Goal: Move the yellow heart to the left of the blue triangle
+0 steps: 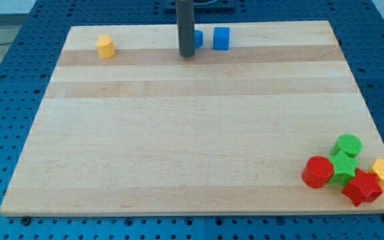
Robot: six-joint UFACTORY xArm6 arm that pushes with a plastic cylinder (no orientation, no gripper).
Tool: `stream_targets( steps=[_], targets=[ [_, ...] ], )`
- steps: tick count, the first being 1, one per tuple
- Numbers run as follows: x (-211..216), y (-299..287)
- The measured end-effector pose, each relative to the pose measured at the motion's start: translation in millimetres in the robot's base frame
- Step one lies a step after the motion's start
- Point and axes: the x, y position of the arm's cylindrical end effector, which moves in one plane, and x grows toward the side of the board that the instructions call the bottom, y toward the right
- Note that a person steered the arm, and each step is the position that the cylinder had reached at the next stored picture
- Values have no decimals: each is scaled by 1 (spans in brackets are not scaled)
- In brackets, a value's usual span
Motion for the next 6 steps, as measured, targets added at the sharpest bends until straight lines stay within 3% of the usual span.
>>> stream_targets(
  steps=[5,6],
  targets=[
    [-1,-3],
    [28,-62]
  ],
)
